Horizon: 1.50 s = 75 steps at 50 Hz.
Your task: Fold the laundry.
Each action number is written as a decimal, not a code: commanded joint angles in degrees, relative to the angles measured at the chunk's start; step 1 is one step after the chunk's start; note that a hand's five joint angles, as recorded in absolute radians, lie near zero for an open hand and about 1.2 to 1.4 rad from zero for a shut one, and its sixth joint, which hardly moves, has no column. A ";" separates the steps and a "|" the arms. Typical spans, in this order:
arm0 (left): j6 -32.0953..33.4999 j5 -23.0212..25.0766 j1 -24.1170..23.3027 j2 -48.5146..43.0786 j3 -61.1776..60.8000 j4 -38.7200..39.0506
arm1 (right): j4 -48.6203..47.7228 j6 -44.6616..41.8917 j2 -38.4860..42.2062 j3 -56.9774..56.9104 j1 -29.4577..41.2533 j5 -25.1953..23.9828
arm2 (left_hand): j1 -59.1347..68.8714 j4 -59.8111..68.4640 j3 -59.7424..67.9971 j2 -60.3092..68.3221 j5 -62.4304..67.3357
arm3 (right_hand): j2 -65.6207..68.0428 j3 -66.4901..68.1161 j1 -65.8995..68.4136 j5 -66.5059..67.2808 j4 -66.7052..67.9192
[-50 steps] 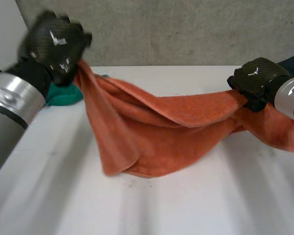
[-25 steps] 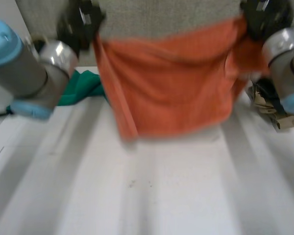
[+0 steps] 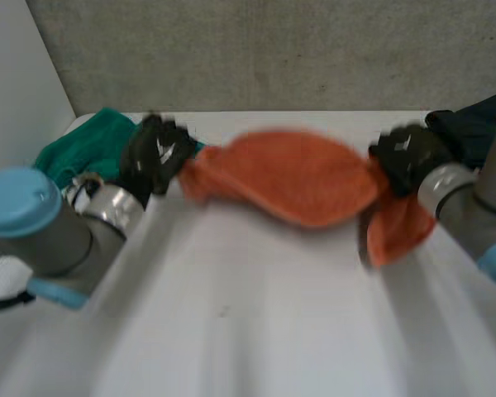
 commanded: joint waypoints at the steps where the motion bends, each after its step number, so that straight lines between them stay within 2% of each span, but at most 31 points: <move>1: 8.83 -0.09 0.55 -0.65 -8.76 -1.50 | -0.25 0.37 3.11 4.74 -0.70 0.03 | 7.32 3.51 3.97 3.77 7.90 | 12.68 12.18 23.33 13.14 11.90; 3: 10.42 -0.17 0.64 1.45 -9.74 -2.47 | -0.34 0.29 2.84 6.49 -0.52 -0.32 | -0.26 -4.07 -3.61 -3.80 0.32 | 12.68 12.18 23.33 13.14 11.90; 4: 10.95 -0.17 0.64 3.99 -10.35 -3.69 | -0.34 0.37 2.67 6.94 -0.52 -0.41 | -9.96 -13.78 -13.32 -13.51 -9.38 | 12.68 12.18 23.33 13.14 11.90; 6: 11.05 -0.26 0.47 5.94 -10.54 -5.01 | -0.34 0.29 1.45 8.60 -0.52 -0.50 | -17.76 -21.57 -21.12 -21.31 -17.18 | 12.68 12.18 23.33 13.14 11.90; 7: 10.87 -0.52 0.21 8.12 -10.54 -6.67 | -0.34 0.37 1.00 9.05 -0.52 -0.50 | -26.29 -30.10 -29.65 -29.84 -25.71 | 12.68 12.18 23.33 13.14 11.90; 11: 8.86 -0.61 -0.06 13.14 -10.27 -11.59 | -0.60 0.64 -2.77 12.56 -0.61 -1.29 | -40.47 -44.29 -43.83 -44.02 -39.89 | 12.68 12.18 23.33 13.14 11.90; 14: 5.87 -0.61 -0.32 15.52 -9.66 -14.33 | -0.96 0.81 -4.54 15.46 -0.69 -3.22 | -42.85 -46.67 -46.21 -46.40 -42.28 | 12.68 12.18 23.33 13.14 11.90; 17: -0.63 -0.70 -1.29 17.37 -8.26 -16.53 | -1.05 2.47 -5.24 17.31 -0.70 -4.89 | -45.21 -49.02 -48.57 -48.76 -44.63 | 12.68 12.18 23.33 13.14 11.90; 18: -5.00 -0.79 -1.90 17.64 -6.95 -17.49 | -0.96 3.27 -5.42 17.58 -0.70 -5.15 | -46.88 -50.70 -50.24 -50.43 -46.30 | 12.68 12.18 23.33 13.14 11.90; 21: -12.66 -1.40 -2.61 17.64 -5.01 -18.64 | -0.87 5.81 -5.51 17.84 -0.70 -6.21 | -47.41 -51.22 -50.76 -50.95 -46.83 | 12.68 12.18 23.33 13.14 11.90; 22: -17.82 -2.62 -2.87 17.46 -3.69 -19.60 | -0.87 6.34 -5.51 17.75 -0.70 -6.47 | -47.40 -51.22 -50.76 -50.95 -46.82 | 12.68 12.18 23.33 13.14 11.90; 25: -26.18 -6.39 -3.13 15.71 -0.71 -21.53 | -0.87 7.75 -5.51 17.75 -0.61 -6.91 | -46.90 -50.72 -50.26 -50.45 -46.32 | 12.68 12.18 23.33 13.14 11.90; 28: -29.55 -9.83 -3.05 12.29 1.41 -23.21 | -0.87 8.02 -5.59 17.75 -0.61 -6.92 | -46.73 -50.55 -50.09 -50.28 -46.15 | 12.68 12.18 23.33 13.14 11.90; 33: -30.35 -18.61 -2.96 4.04 8.25 -26.19 | -0.43 8.02 -5.51 17.75 -0.69 -6.83 | -46.56 -50.38 -49.92 -50.11 -45.98 | 12.68 12.18 23.33 13.14 11.90; 37: -29.91 -22.40 -2.53 -0.27 13.17 -27.51 | -0.43 8.02 -5.51 17.84 -0.70 -6.83 | -44.39 -48.20 -47.74 -47.94 -43.81 | 12.68 12.18 23.33 13.14 11.90; 43: -30.44 -22.06 -0.95 -7.22 20.30 -33.39 | -0.43 7.93 -5.42 18.02 -0.78 -6.92 | -38.83 -42.64 -42.19 -42.38 -38.25 | 12.68 12.18 23.33 13.14 11.90; 47: -30.53 -21.97 -0.06 -9.60 22.50 -38.40 | -0.43 7.93 -5.42 18.19 -0.78 -7.00 | -38.66 -42.47 -42.01 -42.20 -38.08 | 12.68 12.18 23.33 13.14 11.90; 53: -30.35 -21.97 0.20 -11.19 23.65 -41.14 | -0.43 7.84 -5.42 18.19 -0.96 -7.00 | -36.82 -40.63 -40.18 -40.37 -36.24 | 12.68 12.18 23.33 13.14 11.90; 57: -30.35 -21.88 0.29 -11.80 23.83 -41.32 | -0.52 7.84 -5.42 18.11 -0.96 -7.00 | -18.19 -22.00 -21.54 -21.73 -17.61 | 12.68 12.18 23.33 13.14 11.90; 58: -30.35 -21.88 0.29 -11.80 23.92 -41.49 | -0.52 7.84 -5.42 18.02 -0.96 -7.00 | -7.81 -11.62 -11.17 -11.36 -7.23 | 12.68 12.18 23.33 13.14 11.90; 60: -30.26 -21.88 0.47 -11.80 23.92 -41.93 | -0.43 7.84 -5.42 17.76 -0.87 -6.65 | 2.50 -1.31 -0.85 -1.05 3.08 | 12.68 12.18 23.33 13.14 11.90; 61: -30.26 -21.80 0.38 -11.80 23.83 -42.63 | -0.34 7.84 -5.42 17.49 -0.78 -6.48 | 11.88 8.07 8.53 8.33 12.46 | 12.68 12.18 23.33 13.14 11.90; 62: -30.18 -21.62 0.38 -11.80 23.83 -43.07 | -0.26 7.84 -5.51 17.32 -0.70 -6.39 | 14.78 10.97 11.43 11.24 15.36 | 12.68 12.18 23.33 13.14 11.90; 66: -29.91 -20.92 0.47 -11.19 23.39 -45.62 | 0.97 6.88 -5.68 16.79 -0.70 -6.30 | 14.81 11.00 11.46 11.26 15.39 | 12.68 12.18 23.33 13.14 11.90; 70: -29.82 -20.92 -0.41 -10.14 22.08 -48.35 | 8.50 6.18 -9.09 14.16 -1.05 -6.74 | 14.81 11.00 11.46 11.26 15.39 | 12.68 12.18 23.33 13.14 11.90; 75: -29.82 -20.74 -0.32 0.66 16.72 -48.79 | 18.27 2.14 -13.50 9.94 -3.50 -6.83 | 14.81 11.00 11.46 11.26 15.39 | 12.68 12.18 23.33 13.14 11.90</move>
